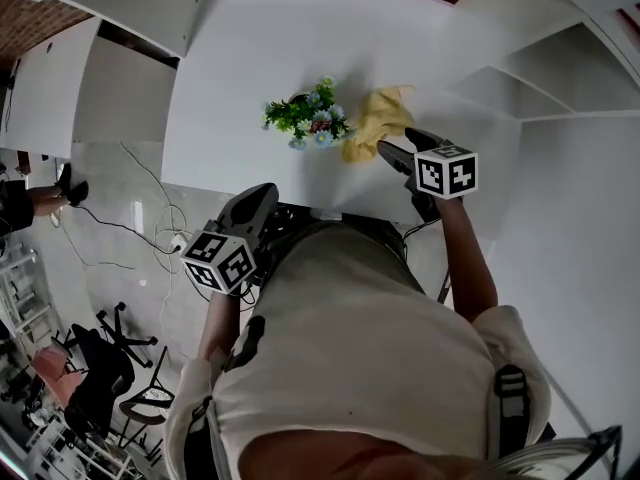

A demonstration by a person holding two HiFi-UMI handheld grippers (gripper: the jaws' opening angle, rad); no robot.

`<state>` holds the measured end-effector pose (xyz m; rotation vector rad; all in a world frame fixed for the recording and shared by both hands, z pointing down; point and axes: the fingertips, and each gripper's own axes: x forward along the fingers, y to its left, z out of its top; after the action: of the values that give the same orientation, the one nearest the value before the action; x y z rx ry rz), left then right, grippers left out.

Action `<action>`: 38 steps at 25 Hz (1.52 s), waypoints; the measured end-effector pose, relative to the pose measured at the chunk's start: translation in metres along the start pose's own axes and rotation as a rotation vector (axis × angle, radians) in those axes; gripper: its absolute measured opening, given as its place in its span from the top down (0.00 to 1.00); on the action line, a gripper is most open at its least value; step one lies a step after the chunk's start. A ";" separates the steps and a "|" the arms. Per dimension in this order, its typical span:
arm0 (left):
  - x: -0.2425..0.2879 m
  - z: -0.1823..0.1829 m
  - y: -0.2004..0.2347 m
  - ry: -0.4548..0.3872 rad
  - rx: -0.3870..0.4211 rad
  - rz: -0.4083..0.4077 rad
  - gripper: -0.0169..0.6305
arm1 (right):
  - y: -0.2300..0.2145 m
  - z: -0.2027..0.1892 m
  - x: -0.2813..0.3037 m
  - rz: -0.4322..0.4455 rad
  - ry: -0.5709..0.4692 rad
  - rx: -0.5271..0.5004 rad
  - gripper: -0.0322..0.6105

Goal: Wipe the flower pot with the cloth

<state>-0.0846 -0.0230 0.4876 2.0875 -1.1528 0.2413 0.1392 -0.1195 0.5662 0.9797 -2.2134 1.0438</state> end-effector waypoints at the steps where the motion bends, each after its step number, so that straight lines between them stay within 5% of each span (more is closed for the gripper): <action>1: 0.001 -0.001 -0.001 0.000 0.002 0.001 0.94 | -0.011 0.004 0.004 -0.034 -0.014 -0.005 0.45; 4: 0.002 -0.004 -0.003 0.004 0.012 -0.002 0.94 | -0.033 0.010 0.023 -0.103 -0.009 -0.043 0.44; 8: 0.003 -0.006 -0.002 0.004 0.030 -0.002 0.94 | -0.055 -0.009 0.055 -0.190 0.119 -0.125 0.46; 11: -0.002 -0.006 0.002 -0.001 0.039 -0.001 0.94 | -0.069 -0.017 0.064 -0.280 0.146 -0.196 0.80; 16: -0.013 -0.014 0.017 -0.004 0.046 0.025 0.94 | -0.074 -0.034 0.060 -0.305 0.159 -0.186 0.86; 23: -0.016 -0.008 0.033 -0.022 0.050 0.005 0.94 | -0.047 0.001 0.021 -0.105 -0.118 0.179 0.86; 28: -0.001 -0.003 0.039 -0.013 0.085 -0.021 0.94 | -0.003 0.038 0.004 0.100 -0.245 0.224 0.86; 38: 0.073 0.007 0.066 0.060 0.348 0.019 0.94 | 0.021 0.044 0.012 0.234 -0.299 0.358 0.86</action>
<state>-0.0960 -0.0984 0.5509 2.3506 -1.1599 0.5439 0.1101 -0.1505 0.5392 1.1045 -2.4804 1.5266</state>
